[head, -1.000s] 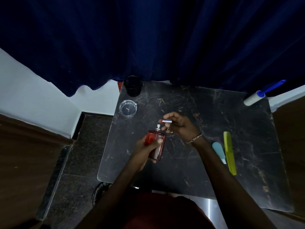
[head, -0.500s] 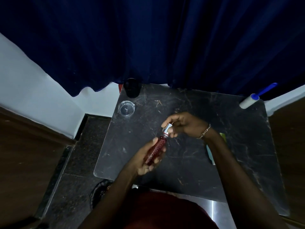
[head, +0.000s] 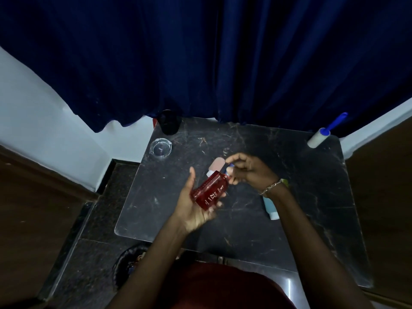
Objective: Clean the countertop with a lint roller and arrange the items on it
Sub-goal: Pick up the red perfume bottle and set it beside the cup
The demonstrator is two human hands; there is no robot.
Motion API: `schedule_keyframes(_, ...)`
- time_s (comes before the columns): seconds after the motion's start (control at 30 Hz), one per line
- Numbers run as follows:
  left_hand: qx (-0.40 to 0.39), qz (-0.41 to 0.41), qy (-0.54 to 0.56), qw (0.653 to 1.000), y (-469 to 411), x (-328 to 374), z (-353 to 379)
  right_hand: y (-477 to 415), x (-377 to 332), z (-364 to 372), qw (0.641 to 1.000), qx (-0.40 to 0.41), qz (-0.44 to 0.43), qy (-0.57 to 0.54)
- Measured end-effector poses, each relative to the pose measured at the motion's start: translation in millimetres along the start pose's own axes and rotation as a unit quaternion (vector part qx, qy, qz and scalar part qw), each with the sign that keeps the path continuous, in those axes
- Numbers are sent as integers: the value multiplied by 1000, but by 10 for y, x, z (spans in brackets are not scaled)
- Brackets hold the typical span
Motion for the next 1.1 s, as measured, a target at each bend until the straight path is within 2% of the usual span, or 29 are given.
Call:
schedule_keyframes(0.1,49,41,-83,995,47,-33,111,98,62,-90,999,43,12,-28)
schedule_keyframes(0.23,40,66,-170,982,95,-151,302,185,92,-163,995,91,-4,-29)
schedule_keyframes(0.47,-45,70,-62,995,24,-514,529,331,89,-323,985,145,-76,-56)
schedule_keyframes(0.57,-58,79,-35,995,-19,-639,592,401,94,-376,984,141,-86,-67)
schedule_keyframes(0.9,-60,122,-52,989,32,-724,700,497,-8,-334,984,106,-85,-114)
schedule_keyframes(1.0,-46,130,-50,989,27,-710,689,497,-23,-327,986,99,-86,-102)
schedule_keyframes(1.1,-14,147,-48,988,0,-690,631,503,44,-271,993,58,-71,-77)
Point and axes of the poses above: each hand's wrist, its own y-axis away from the middle knuckle, its own z-axis out of the palm, x = y × z, the point moved 1 cm from there along -y, towards the middle knuckle, and after that the axes turned 8 degrees about x, right-handed, at the moved point
